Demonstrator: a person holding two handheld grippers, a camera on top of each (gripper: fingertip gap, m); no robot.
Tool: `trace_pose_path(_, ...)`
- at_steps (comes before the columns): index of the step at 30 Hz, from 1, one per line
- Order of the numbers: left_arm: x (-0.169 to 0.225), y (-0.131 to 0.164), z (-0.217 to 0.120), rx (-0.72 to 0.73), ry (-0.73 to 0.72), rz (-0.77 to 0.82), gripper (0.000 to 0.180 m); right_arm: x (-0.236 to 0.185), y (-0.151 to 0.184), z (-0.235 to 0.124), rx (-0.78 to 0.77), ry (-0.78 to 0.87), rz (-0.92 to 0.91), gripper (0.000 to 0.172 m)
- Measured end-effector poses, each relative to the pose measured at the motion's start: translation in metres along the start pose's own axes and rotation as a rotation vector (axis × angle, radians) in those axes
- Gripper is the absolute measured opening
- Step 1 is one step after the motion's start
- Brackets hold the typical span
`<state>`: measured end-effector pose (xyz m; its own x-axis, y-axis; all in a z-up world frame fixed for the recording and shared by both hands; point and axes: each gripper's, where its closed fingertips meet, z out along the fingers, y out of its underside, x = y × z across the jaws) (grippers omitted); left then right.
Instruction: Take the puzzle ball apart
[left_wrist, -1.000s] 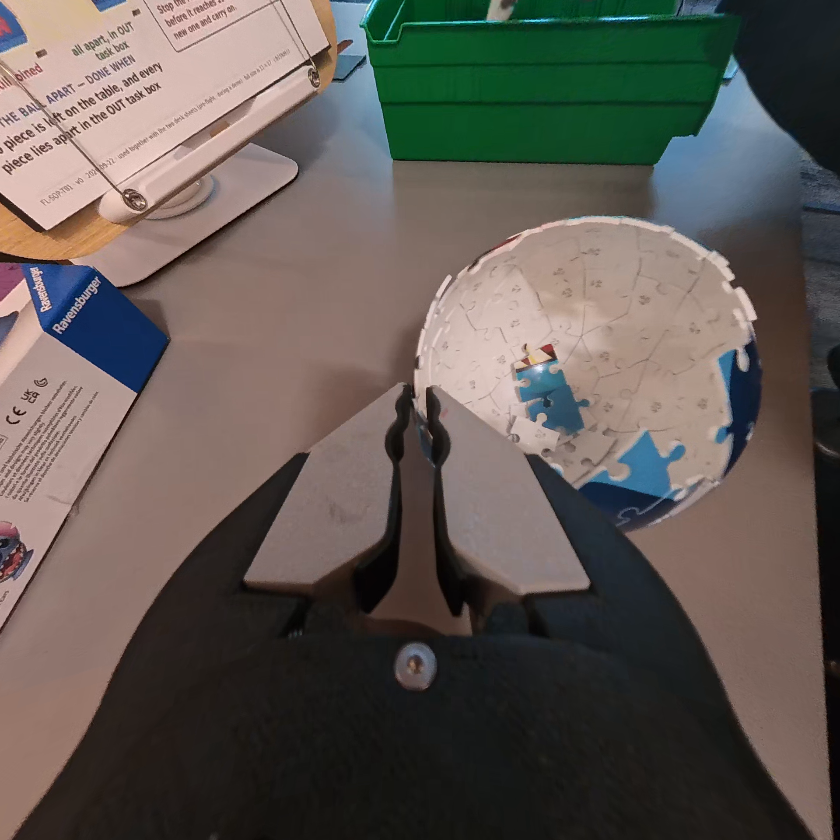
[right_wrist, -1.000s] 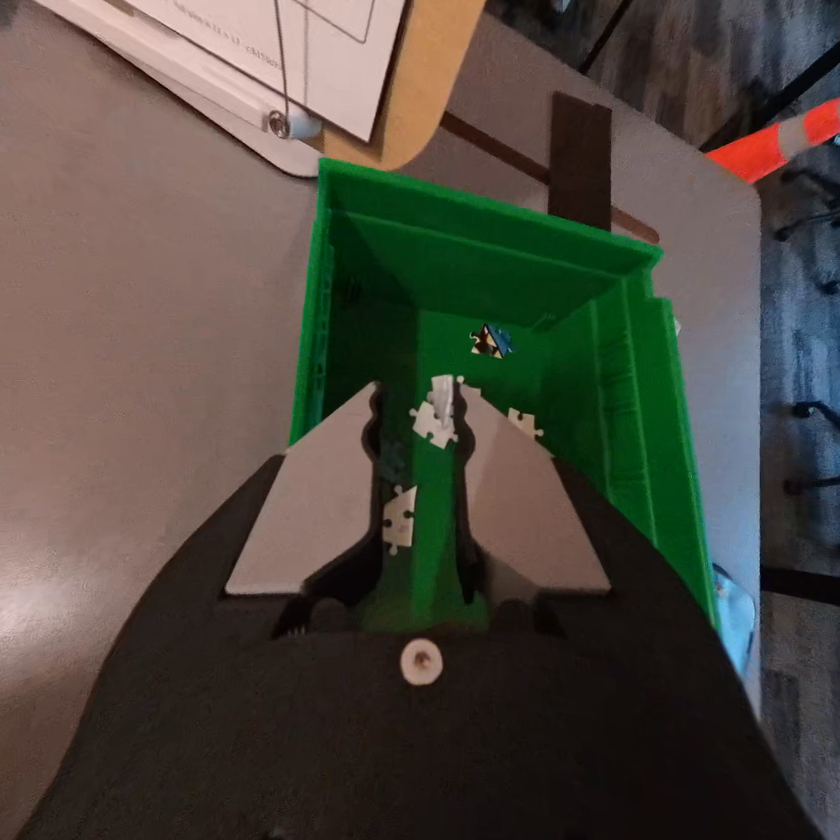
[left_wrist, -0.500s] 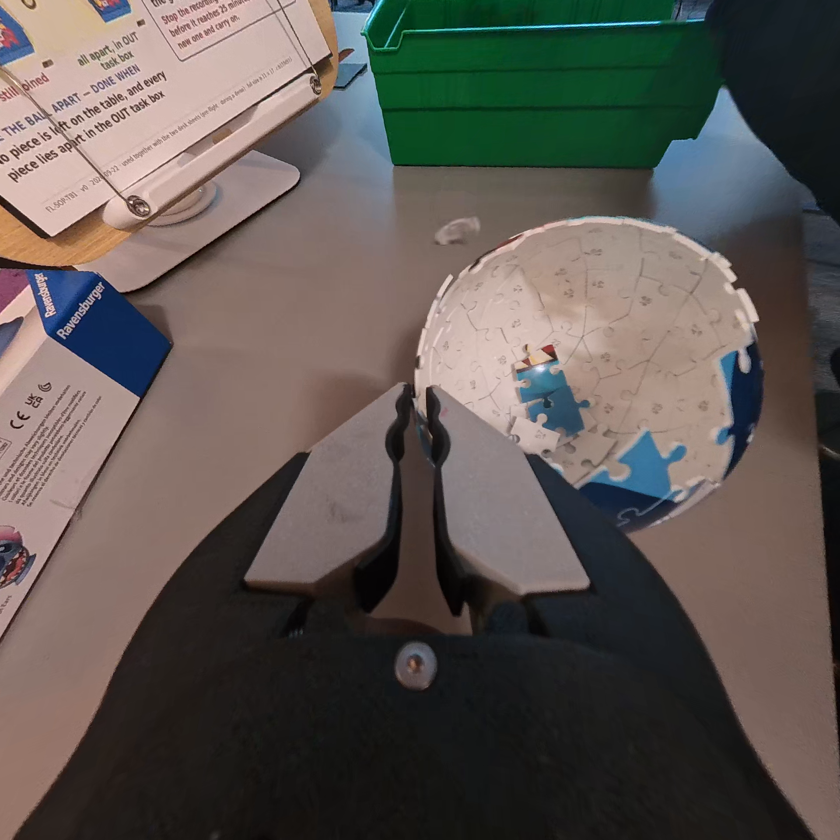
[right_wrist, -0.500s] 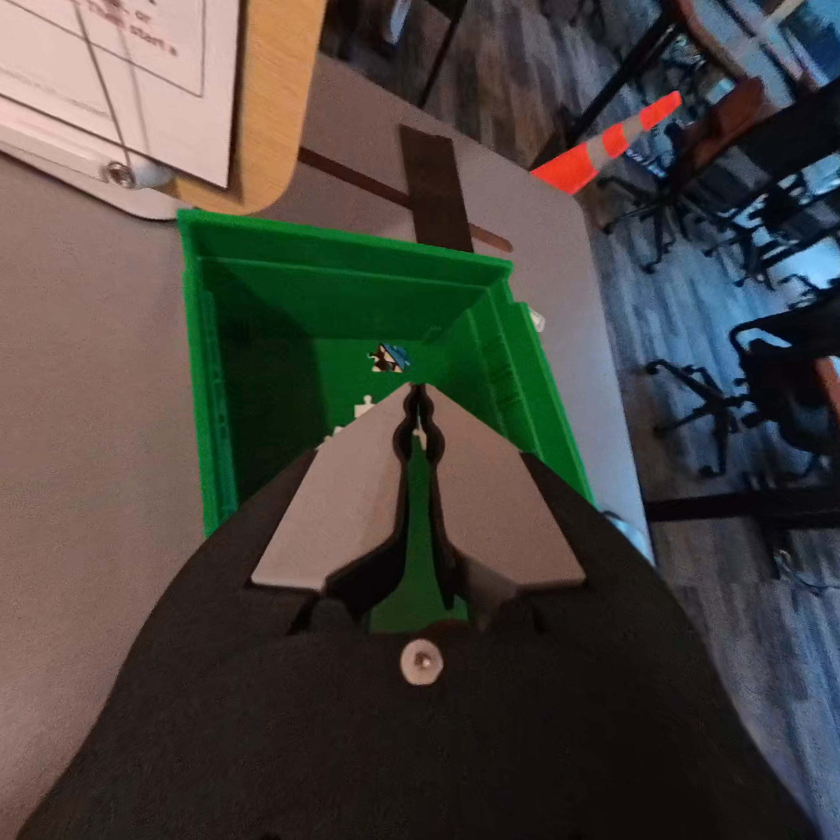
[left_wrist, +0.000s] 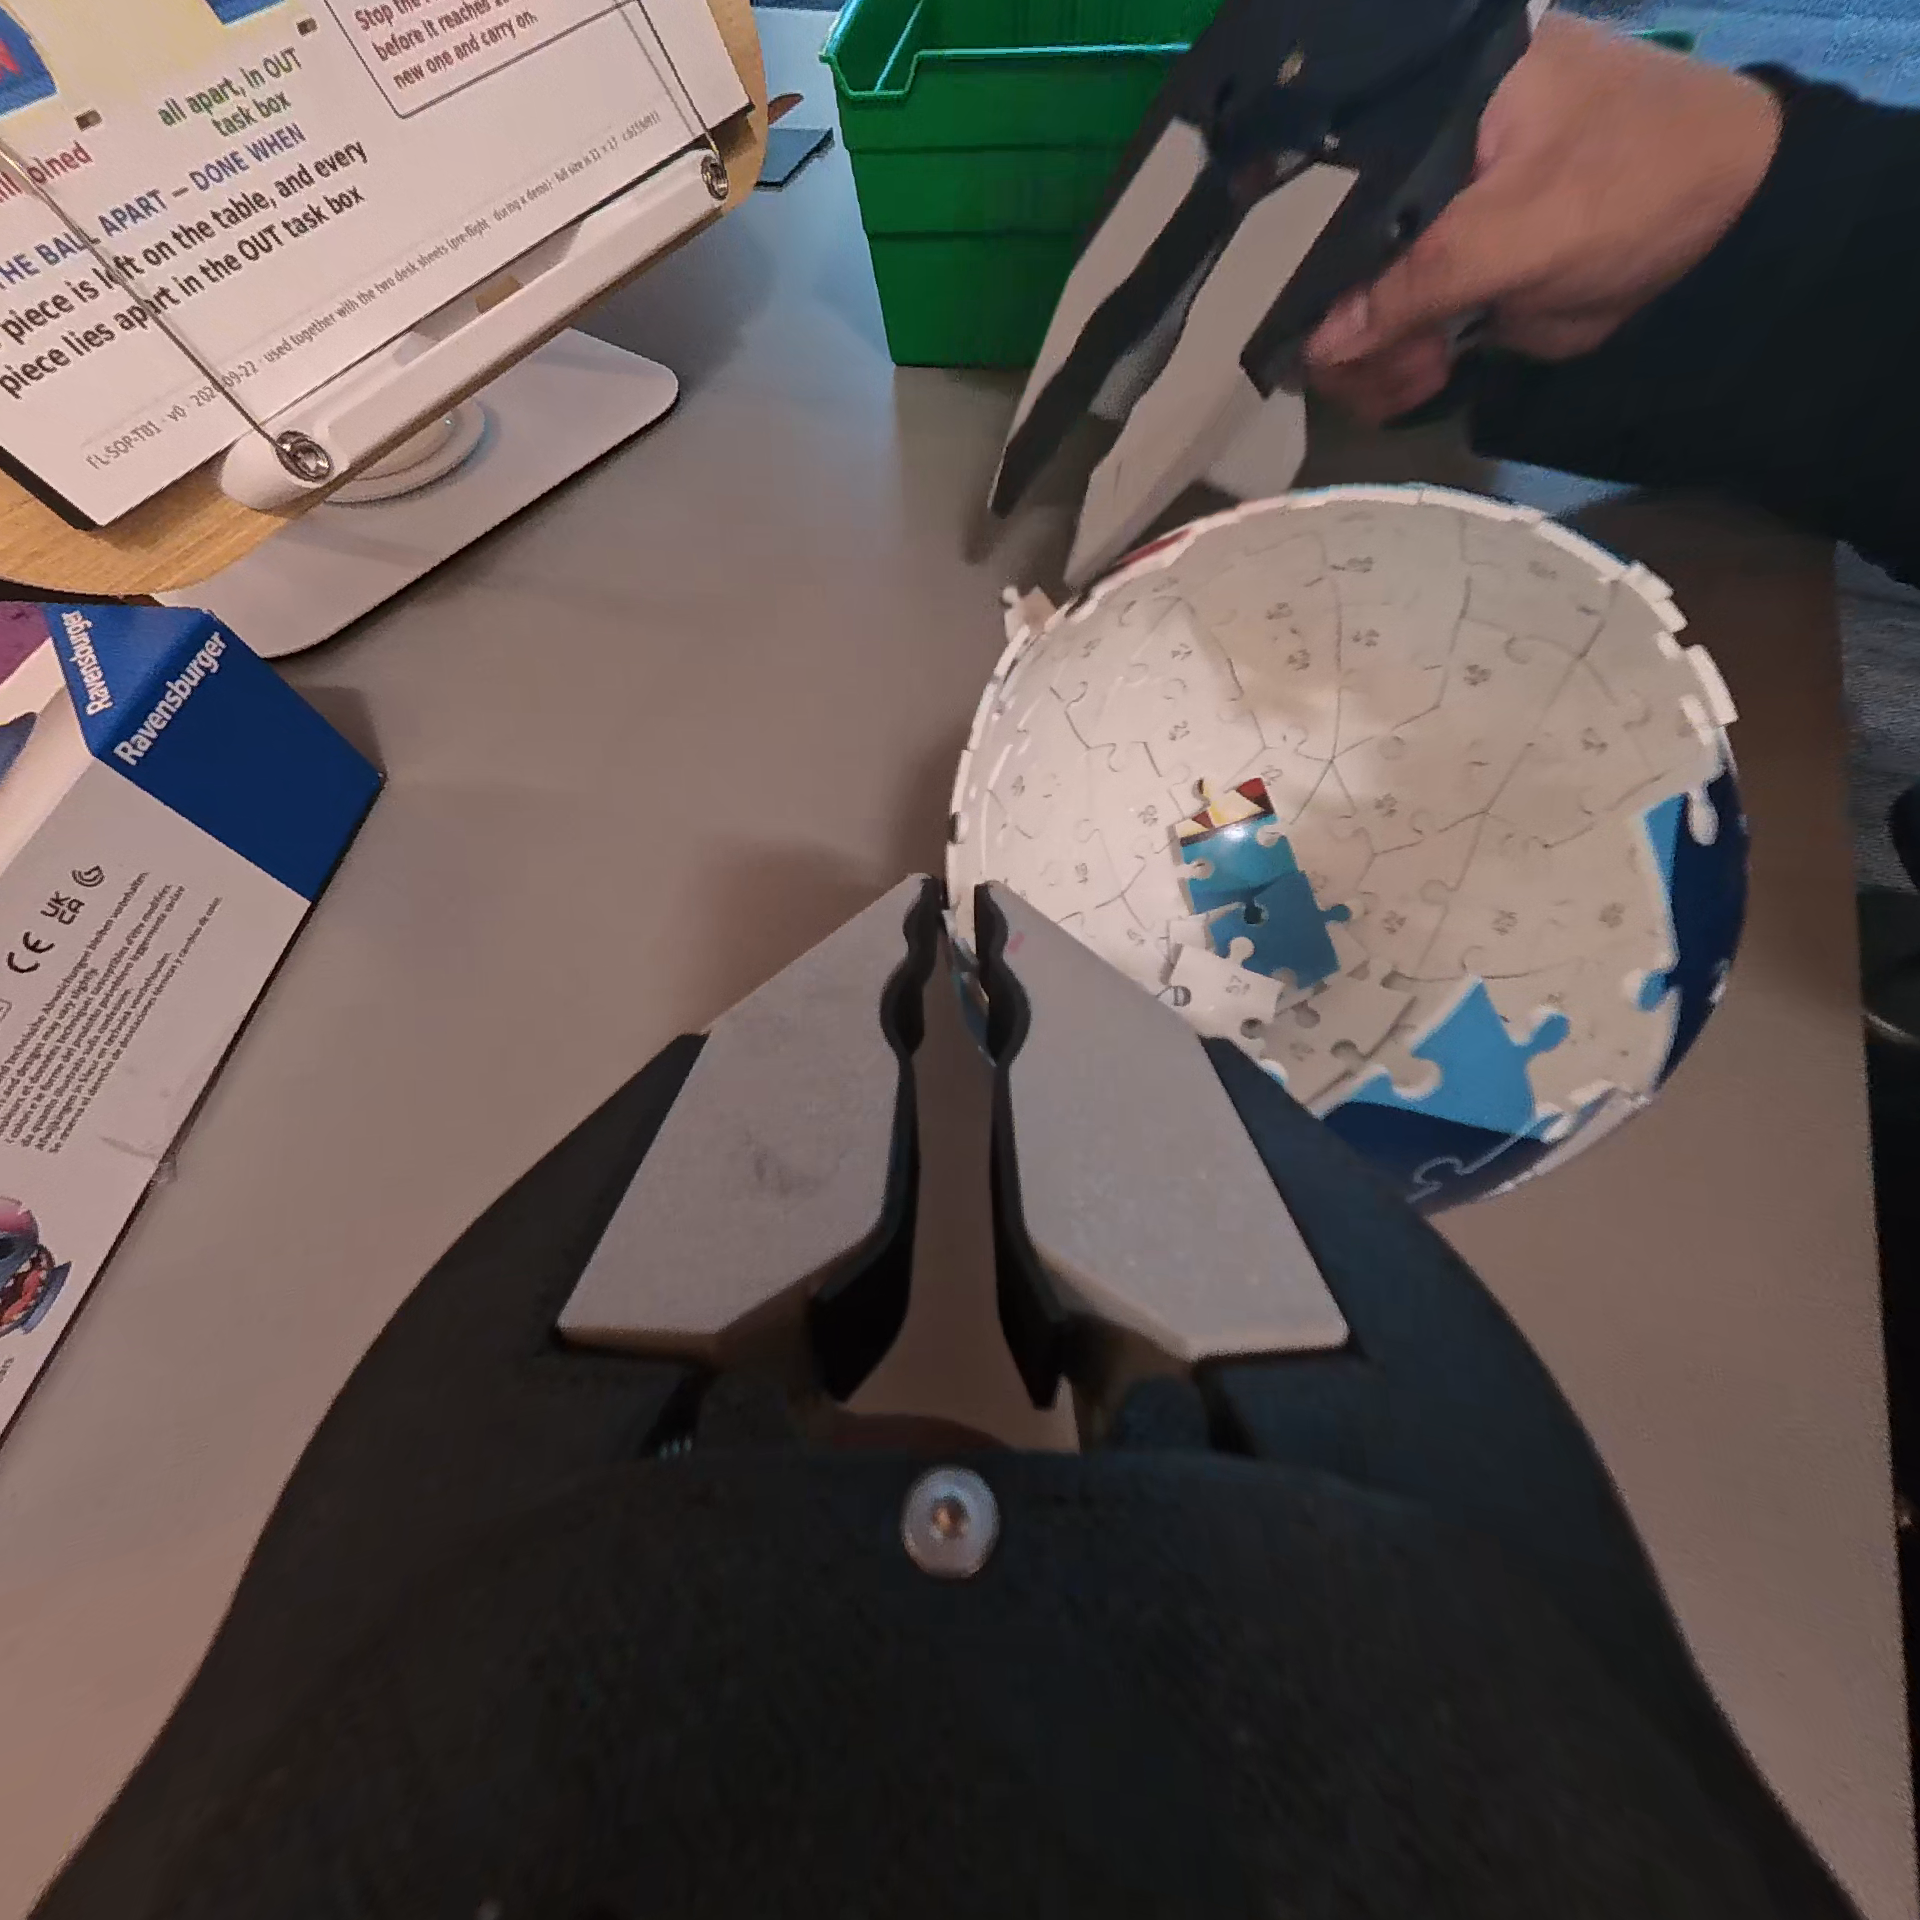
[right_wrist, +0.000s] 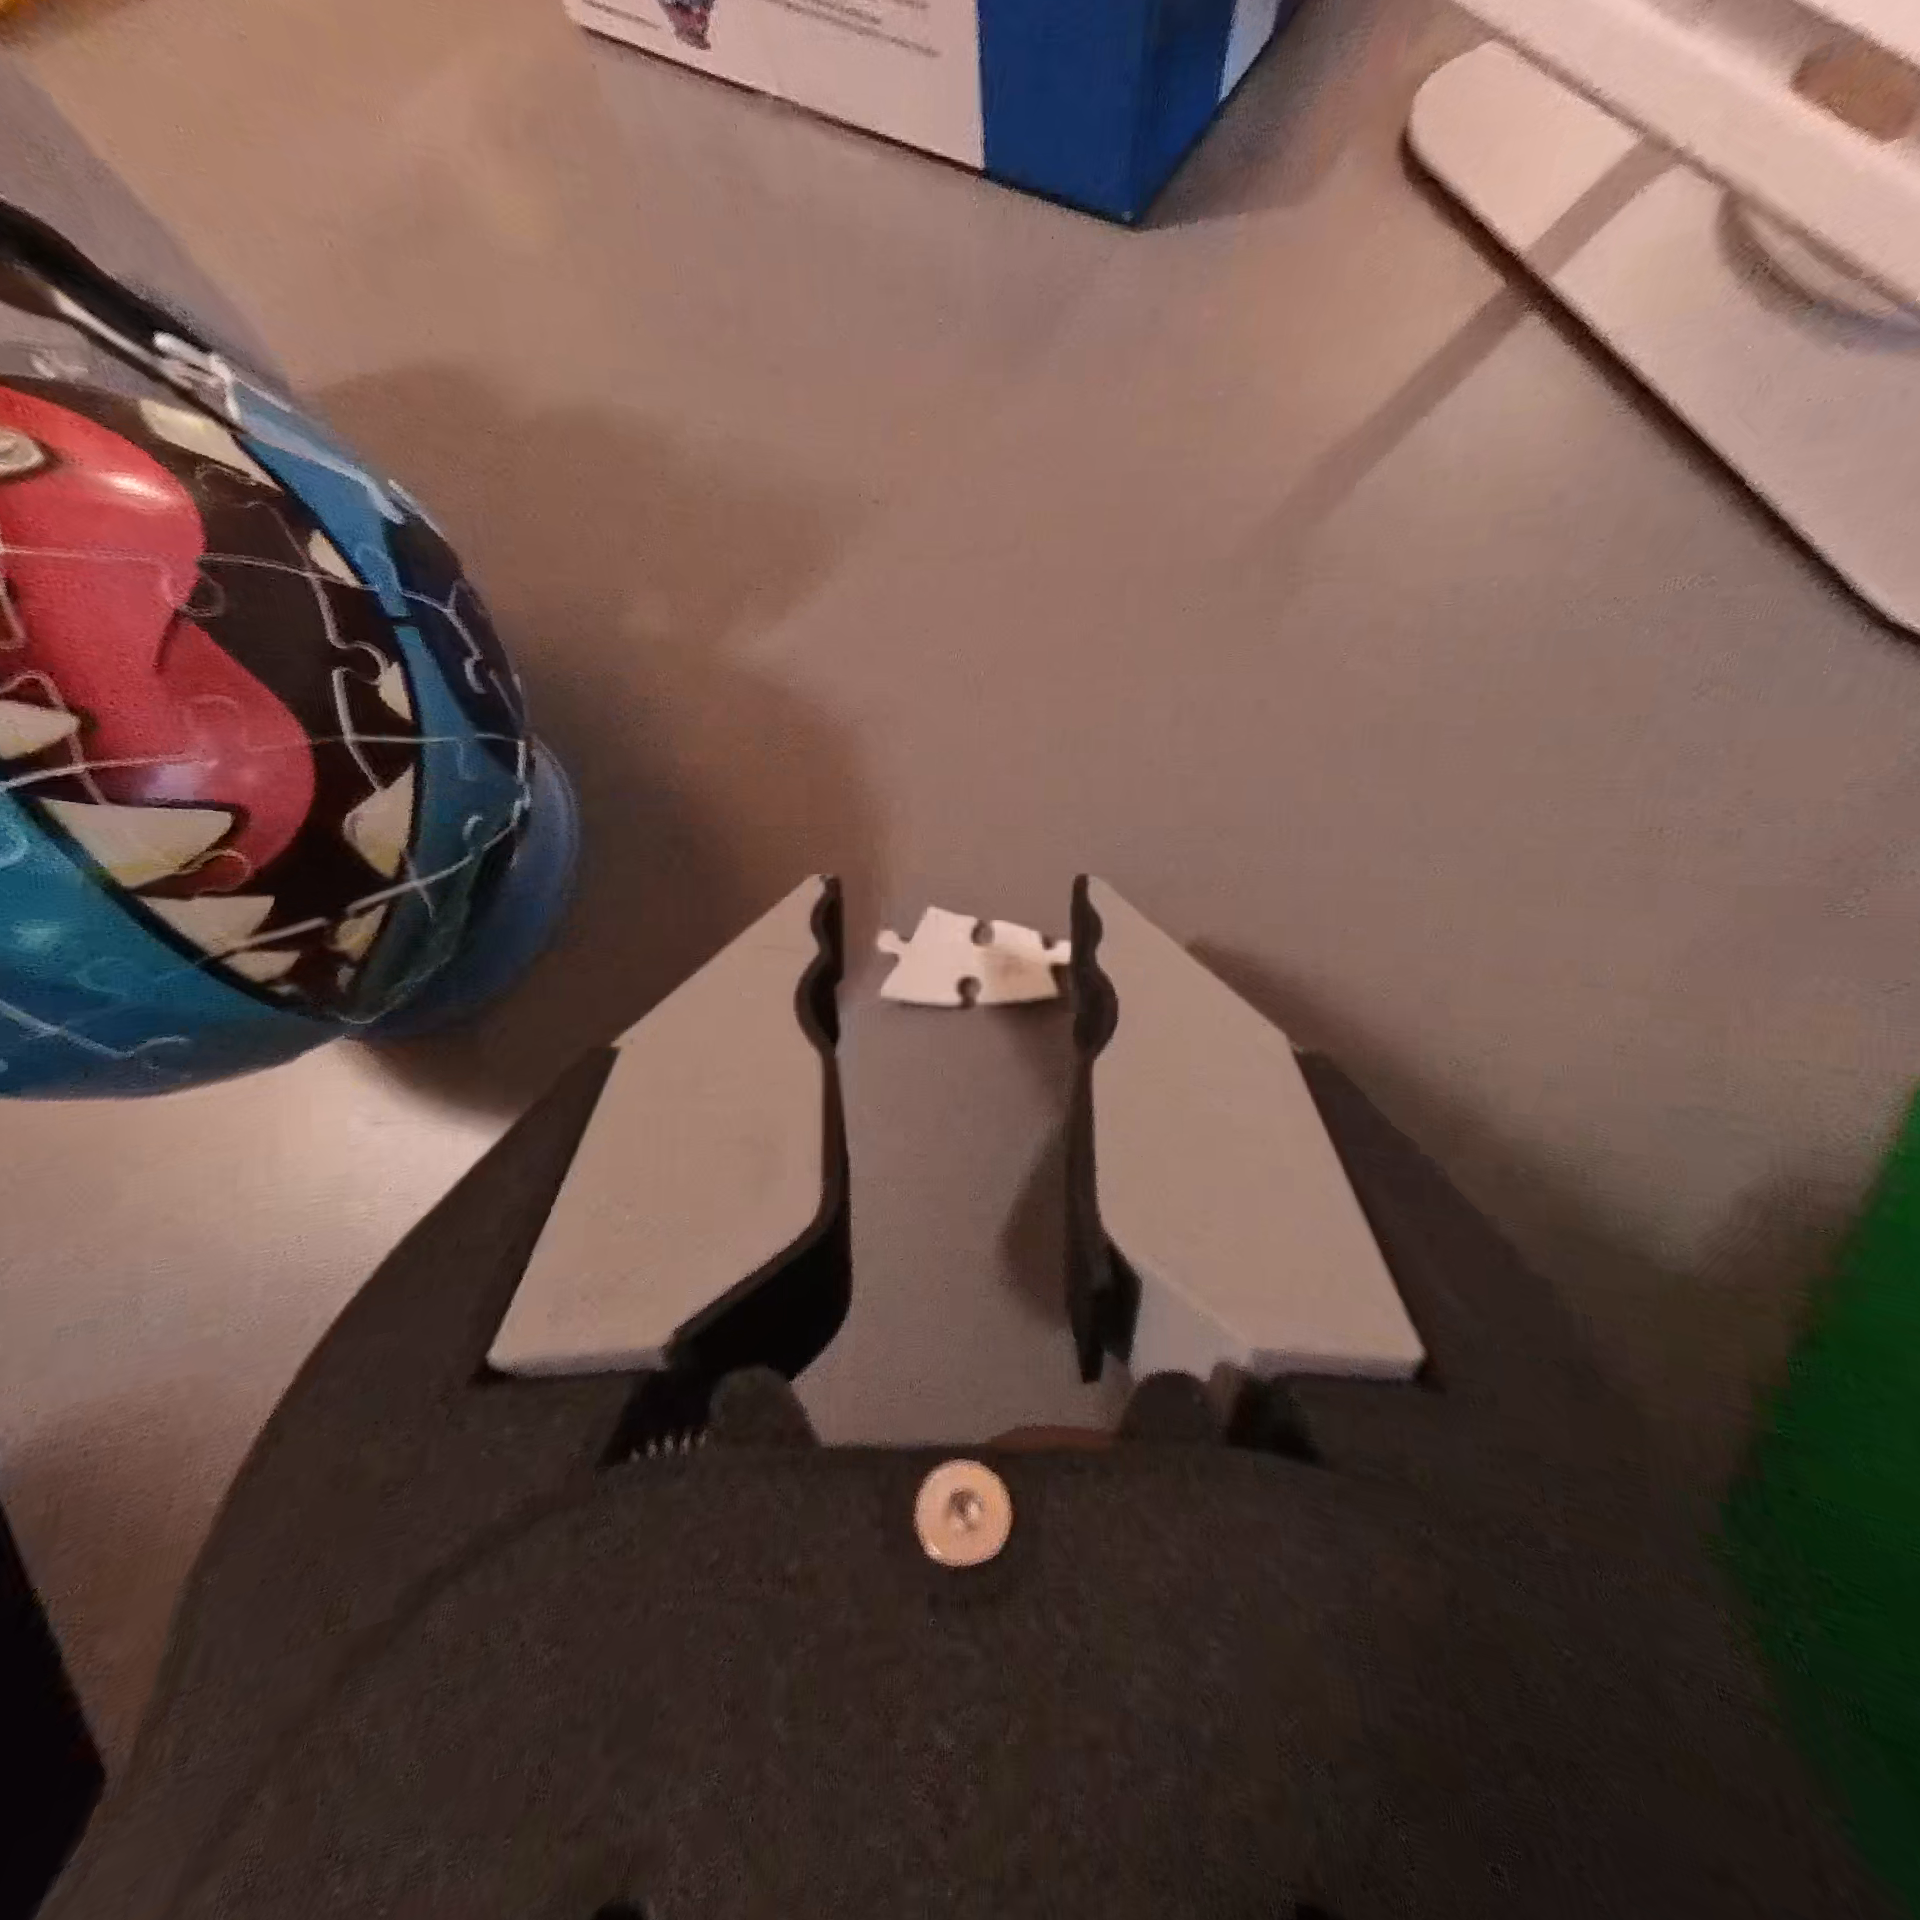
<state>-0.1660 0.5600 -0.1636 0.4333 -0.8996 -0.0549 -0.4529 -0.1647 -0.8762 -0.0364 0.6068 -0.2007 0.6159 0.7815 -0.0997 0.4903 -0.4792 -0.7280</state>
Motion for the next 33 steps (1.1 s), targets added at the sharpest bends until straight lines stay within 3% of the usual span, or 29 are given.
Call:
trace_pose_path(4, 0.0, 0.0, 0.0, 0.0, 0.001, -0.001, 0.004, 0.013, 0.025, 0.018, -0.149, 0.096, -0.029, 0.058)
trace_pose_path(8, 0.0, 0.001, 0.0, -0.003, 0.001, 0.001, 0.004, 0.016, 0.028, 0.021, -0.122, 0.123, -0.048, 0.058)
trace_pose_path(9, 0.0, 0.001, 0.0, -0.003, 0.001, -0.001, 0.004, 0.015, 0.028, 0.02, -0.113, 0.121, -0.061, 0.044)
trace_pose_path(10, 0.0, 0.001, 0.0, -0.004, 0.001, -0.001, 0.004, 0.016, 0.029, 0.019, -0.112, 0.13, -0.082, 0.013)
trace_pose_path(16, 0.0, 0.001, 0.0, -0.001, 0.002, -0.004, 0.004, 0.018, 0.03, 0.015, -0.105, 0.174, -0.124, 0.008)
trace_pose_path(21, 0.0, 0.001, 0.0, 0.0, 0.004, -0.004, 0.004, 0.016, 0.01, -0.003, -0.021, 0.184, -0.137, 0.0)
trace_pose_path(25, 0.0, 0.001, 0.0, -0.003, 0.002, 0.0, 0.004, 0.029, -0.003, -0.037, 0.01, 0.298, -0.16, 0.0)
trace_pose_path(29, 0.0, 0.001, 0.0, -0.004, 0.002, -0.001, 0.004, 0.064, -0.024, -0.113, 0.093, 0.479, -0.122, 0.0)
trace_pose_path(33, 0.0, 0.001, 0.0, -0.008, -0.003, 0.0, 0.004, 0.14, 0.007, -0.168, -0.045, 0.682, 0.031, 0.0)
